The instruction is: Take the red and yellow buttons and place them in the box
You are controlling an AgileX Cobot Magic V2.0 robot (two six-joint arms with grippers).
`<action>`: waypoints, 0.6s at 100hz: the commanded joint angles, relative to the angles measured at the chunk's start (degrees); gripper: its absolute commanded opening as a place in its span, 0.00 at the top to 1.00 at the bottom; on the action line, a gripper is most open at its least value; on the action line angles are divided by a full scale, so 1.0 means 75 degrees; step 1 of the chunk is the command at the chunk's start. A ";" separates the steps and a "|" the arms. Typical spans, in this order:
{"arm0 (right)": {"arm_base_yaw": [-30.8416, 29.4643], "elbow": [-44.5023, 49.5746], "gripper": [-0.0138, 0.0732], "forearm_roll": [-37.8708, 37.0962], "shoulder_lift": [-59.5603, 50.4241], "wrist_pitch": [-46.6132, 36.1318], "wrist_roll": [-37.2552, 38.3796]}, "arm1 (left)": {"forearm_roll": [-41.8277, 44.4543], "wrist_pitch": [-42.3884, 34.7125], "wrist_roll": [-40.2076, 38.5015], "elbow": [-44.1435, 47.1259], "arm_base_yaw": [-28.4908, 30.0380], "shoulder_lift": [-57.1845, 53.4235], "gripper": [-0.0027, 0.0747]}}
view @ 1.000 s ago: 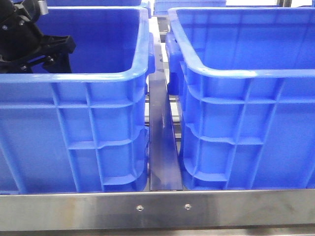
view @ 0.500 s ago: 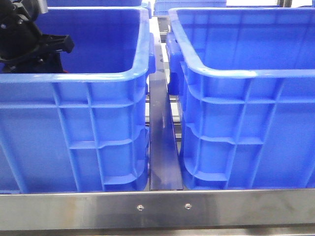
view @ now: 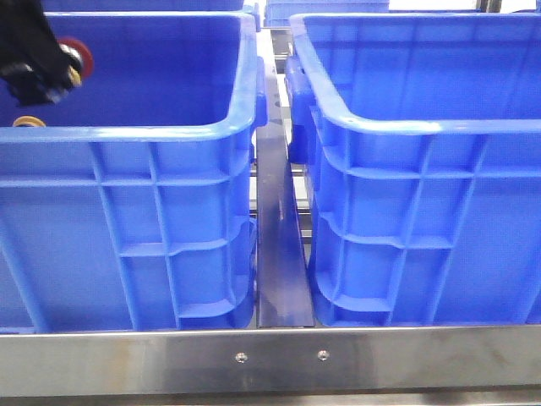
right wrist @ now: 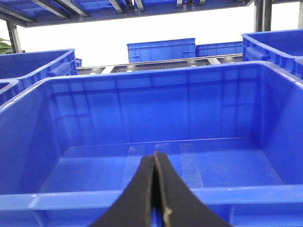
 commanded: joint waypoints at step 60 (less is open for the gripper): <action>-0.0025 -0.0150 0.92 -0.0087 -0.0194 -0.0625 -0.0019 | -0.0122 -0.1227 0.1000 0.0477 -0.4141 -0.2962 0.99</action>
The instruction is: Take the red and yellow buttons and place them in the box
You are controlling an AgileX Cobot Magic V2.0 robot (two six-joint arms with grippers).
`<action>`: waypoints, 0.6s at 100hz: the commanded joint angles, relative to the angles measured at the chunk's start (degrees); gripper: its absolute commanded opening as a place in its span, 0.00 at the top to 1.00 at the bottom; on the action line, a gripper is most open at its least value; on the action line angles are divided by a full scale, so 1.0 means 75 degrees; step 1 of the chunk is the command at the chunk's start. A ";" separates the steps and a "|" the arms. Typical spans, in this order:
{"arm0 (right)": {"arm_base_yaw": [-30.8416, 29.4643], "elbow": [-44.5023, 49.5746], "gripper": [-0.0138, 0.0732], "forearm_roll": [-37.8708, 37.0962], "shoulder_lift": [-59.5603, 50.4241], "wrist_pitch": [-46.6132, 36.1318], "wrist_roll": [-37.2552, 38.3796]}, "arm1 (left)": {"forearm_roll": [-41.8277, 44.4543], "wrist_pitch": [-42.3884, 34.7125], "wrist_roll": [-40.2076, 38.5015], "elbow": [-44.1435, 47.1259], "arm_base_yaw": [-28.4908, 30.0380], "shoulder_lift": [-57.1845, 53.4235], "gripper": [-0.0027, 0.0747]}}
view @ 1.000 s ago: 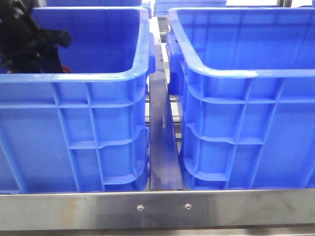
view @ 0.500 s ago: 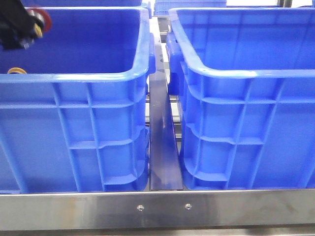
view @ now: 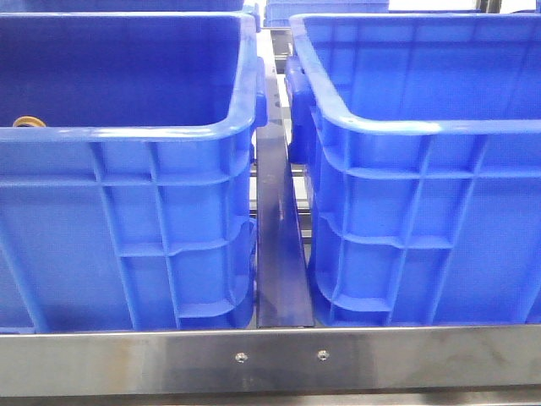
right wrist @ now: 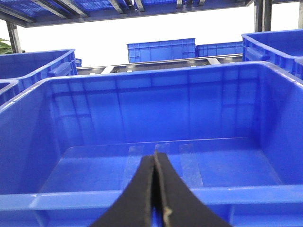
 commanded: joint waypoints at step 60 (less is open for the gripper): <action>-0.0025 -0.0659 0.92 -0.0033 -0.0194 -0.0697 0.0265 | -0.0122 -0.1233 0.0113 -0.0213 -0.1509 0.0950 0.99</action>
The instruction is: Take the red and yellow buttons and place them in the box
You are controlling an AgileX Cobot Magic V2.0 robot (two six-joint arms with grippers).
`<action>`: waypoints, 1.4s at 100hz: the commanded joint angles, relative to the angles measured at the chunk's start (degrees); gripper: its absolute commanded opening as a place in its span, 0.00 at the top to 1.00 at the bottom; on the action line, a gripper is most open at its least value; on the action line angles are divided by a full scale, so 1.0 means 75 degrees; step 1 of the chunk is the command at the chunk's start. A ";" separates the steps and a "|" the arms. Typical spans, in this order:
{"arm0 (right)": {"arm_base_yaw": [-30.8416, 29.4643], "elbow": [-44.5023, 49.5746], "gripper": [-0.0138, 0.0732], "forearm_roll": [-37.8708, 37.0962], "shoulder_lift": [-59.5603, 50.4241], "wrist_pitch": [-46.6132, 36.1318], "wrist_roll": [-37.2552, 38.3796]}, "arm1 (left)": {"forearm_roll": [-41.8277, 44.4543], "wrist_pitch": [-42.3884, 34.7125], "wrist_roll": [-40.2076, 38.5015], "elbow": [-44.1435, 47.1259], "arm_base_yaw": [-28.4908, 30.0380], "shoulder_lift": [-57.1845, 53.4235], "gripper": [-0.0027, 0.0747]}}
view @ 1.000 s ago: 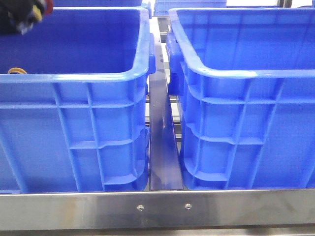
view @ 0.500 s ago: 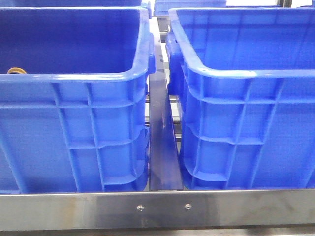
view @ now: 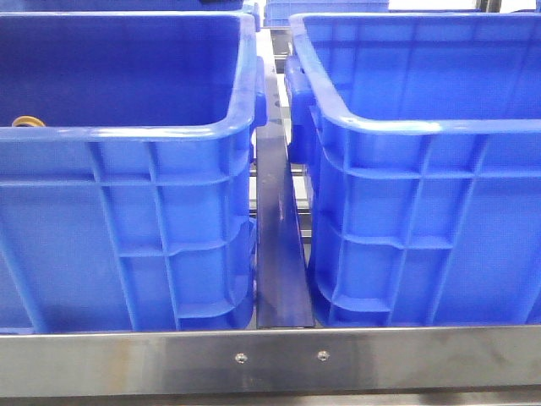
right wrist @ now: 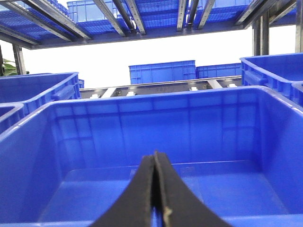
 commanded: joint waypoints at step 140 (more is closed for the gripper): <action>-0.0018 -0.5591 0.18 0.6079 0.3697 0.6549 -0.1102 | -0.0122 -0.0614 -0.0003 -0.0229 -0.0068 -0.0085 0.99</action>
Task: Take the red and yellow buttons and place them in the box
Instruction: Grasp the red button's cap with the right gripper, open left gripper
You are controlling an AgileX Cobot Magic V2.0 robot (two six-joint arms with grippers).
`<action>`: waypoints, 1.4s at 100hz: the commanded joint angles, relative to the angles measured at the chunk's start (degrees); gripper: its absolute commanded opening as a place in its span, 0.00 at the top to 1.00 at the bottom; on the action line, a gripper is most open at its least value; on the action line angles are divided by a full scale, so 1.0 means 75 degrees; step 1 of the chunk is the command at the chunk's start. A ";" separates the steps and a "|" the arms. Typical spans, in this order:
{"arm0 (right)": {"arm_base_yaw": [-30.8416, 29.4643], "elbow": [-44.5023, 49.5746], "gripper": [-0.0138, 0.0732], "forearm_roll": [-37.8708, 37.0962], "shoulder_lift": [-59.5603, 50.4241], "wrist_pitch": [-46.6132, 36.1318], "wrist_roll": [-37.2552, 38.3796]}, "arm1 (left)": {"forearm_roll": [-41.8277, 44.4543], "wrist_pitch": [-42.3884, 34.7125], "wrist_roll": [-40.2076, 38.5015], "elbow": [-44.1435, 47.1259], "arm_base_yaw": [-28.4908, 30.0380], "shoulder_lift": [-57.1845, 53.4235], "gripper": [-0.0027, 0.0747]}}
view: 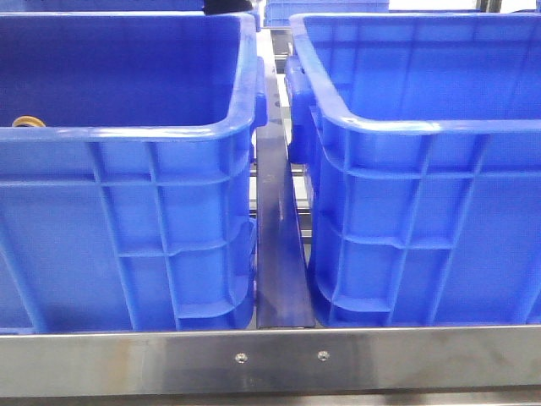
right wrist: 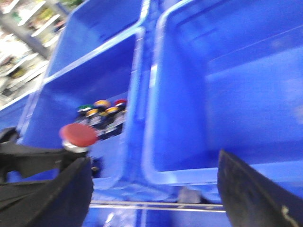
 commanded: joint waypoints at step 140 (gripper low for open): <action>0.2017 -0.0548 0.32 0.8033 0.5524 0.0933 -0.7120 | -0.0122 -0.0603 -0.0003 -0.0229 -0.0068 -0.0145 0.99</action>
